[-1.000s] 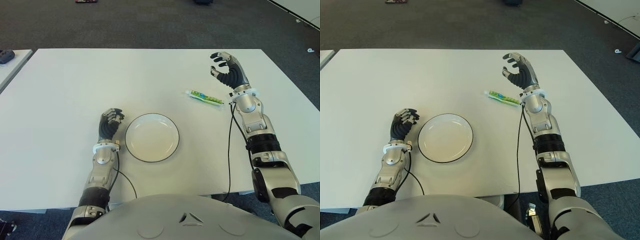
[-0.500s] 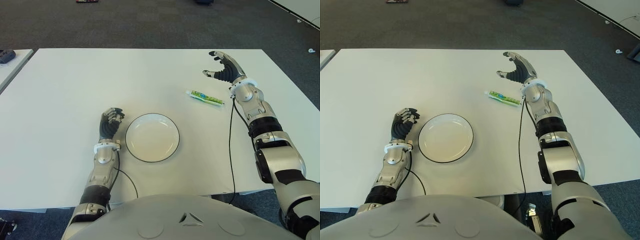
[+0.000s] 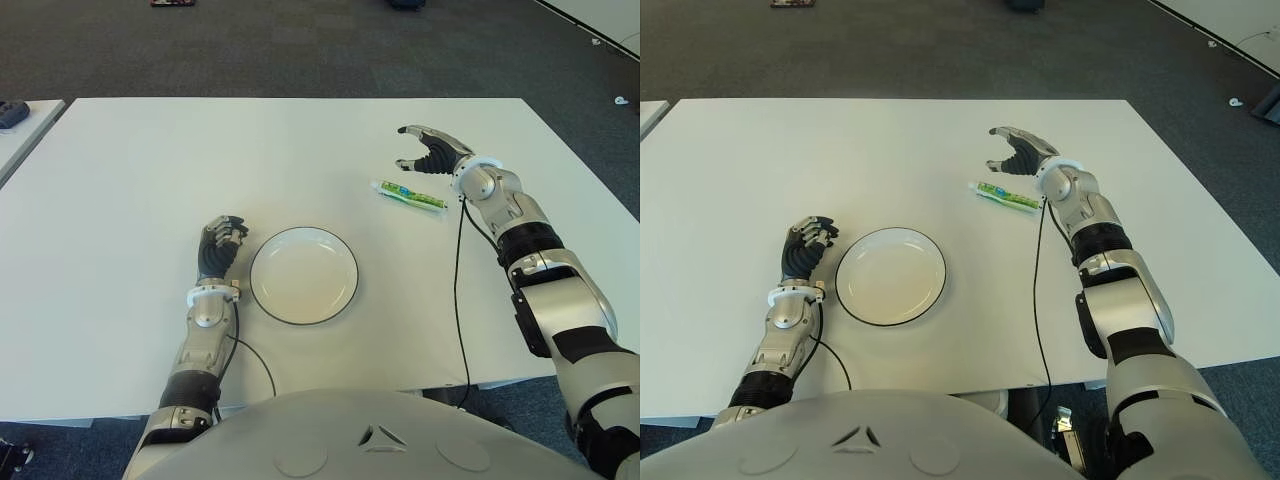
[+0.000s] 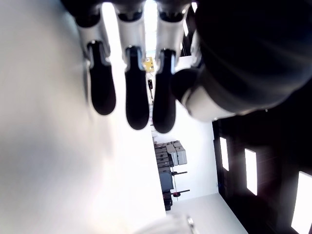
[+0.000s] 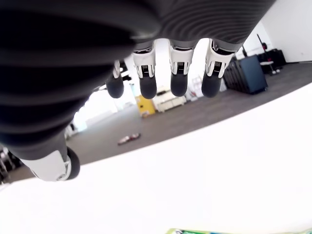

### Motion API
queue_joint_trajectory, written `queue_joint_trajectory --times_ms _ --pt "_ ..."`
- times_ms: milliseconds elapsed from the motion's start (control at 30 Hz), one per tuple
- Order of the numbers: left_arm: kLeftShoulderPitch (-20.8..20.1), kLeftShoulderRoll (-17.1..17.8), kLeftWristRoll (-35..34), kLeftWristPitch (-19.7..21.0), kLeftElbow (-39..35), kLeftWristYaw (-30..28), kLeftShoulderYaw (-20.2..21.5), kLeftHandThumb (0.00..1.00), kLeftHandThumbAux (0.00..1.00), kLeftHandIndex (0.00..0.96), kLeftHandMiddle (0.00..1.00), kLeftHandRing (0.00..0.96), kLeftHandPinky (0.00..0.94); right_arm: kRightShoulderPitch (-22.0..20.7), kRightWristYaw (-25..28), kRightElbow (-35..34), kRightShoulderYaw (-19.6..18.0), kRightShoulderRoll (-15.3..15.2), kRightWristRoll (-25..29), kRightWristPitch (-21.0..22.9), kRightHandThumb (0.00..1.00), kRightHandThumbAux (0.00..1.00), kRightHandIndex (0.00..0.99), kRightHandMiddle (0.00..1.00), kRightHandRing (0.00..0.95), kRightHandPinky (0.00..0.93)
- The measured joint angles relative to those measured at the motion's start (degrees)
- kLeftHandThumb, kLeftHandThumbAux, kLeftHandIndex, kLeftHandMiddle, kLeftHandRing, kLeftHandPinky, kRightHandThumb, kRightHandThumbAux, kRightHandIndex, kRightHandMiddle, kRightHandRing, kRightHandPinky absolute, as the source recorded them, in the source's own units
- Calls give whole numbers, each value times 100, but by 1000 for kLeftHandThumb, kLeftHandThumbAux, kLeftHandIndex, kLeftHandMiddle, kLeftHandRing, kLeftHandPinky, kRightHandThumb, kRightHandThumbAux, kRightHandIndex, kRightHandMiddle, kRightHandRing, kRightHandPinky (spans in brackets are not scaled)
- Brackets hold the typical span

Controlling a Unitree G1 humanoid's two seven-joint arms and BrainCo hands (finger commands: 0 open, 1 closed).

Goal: Put the toothpaste on the table into the plate.

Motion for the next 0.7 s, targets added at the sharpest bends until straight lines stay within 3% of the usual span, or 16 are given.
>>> queue_joint_trajectory --times_ms 267,700 --pt "4 -2 2 -6 -5 0 2 698 724 427 510 503 483 -312 10 693 593 49 -540 191 466 365 0 0 0 0" --pt "1 -3 6 -93 37 30 9 698 724 427 509 505 486 -375 -179 1400 1207 164 -983 238 472 249 0 0 0 0"
